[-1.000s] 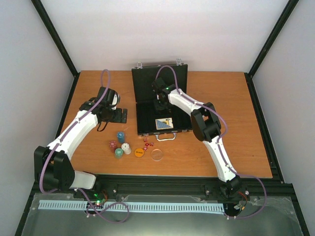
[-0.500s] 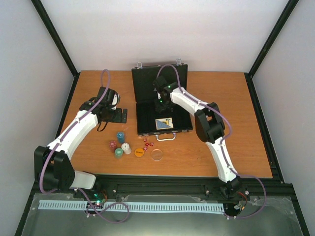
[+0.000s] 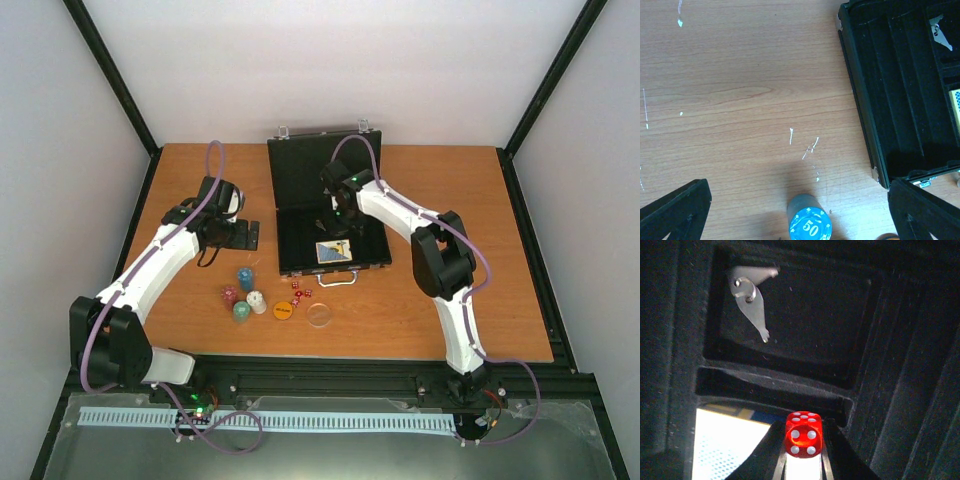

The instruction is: Pack up texas hold em set

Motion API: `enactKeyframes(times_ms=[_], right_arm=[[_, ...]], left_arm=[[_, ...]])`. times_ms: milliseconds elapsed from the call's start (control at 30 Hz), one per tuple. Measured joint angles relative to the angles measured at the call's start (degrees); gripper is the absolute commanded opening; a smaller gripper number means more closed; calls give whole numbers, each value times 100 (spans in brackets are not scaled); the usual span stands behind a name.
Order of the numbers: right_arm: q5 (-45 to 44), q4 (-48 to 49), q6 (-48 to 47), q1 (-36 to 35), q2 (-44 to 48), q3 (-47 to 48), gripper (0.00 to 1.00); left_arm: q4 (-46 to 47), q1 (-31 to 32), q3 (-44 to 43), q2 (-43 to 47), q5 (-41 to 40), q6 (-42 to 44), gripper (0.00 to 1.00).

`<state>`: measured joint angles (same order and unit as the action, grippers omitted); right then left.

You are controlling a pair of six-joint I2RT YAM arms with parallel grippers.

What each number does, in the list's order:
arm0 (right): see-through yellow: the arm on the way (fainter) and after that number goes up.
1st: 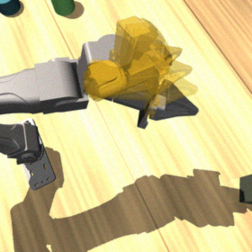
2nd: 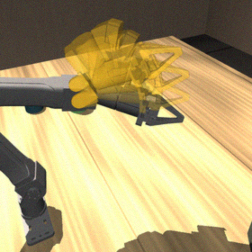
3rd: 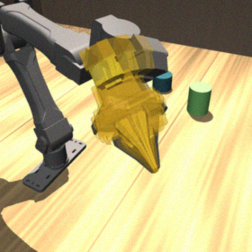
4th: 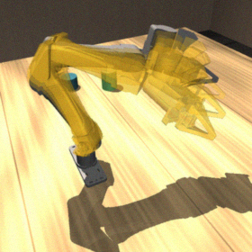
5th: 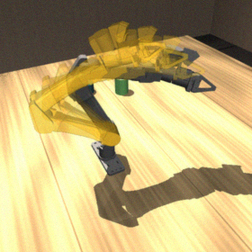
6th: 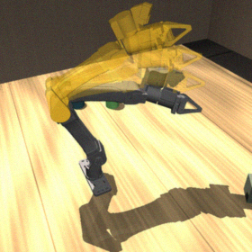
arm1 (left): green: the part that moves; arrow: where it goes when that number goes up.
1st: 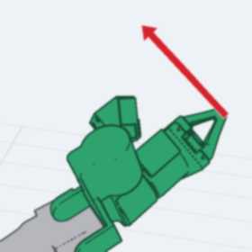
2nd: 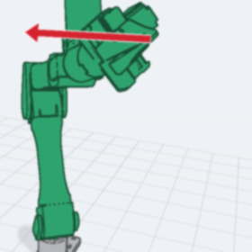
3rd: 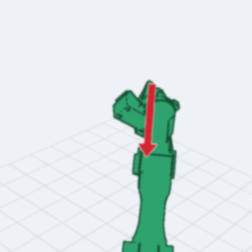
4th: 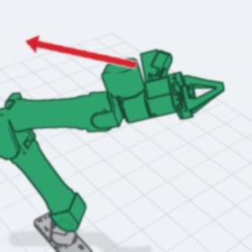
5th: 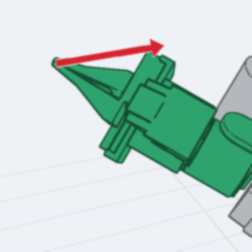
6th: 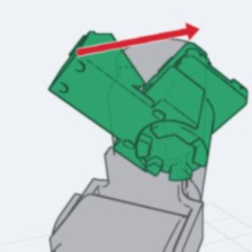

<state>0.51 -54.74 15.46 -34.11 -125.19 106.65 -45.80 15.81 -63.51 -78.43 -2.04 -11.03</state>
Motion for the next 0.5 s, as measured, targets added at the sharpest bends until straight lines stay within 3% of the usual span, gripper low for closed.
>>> enactKeyframes(times_ms=[500], right_arm=[[-168,76,96,0,-160,-262,3]], left_arm=[[0,0,0,-9,11,15,100]])
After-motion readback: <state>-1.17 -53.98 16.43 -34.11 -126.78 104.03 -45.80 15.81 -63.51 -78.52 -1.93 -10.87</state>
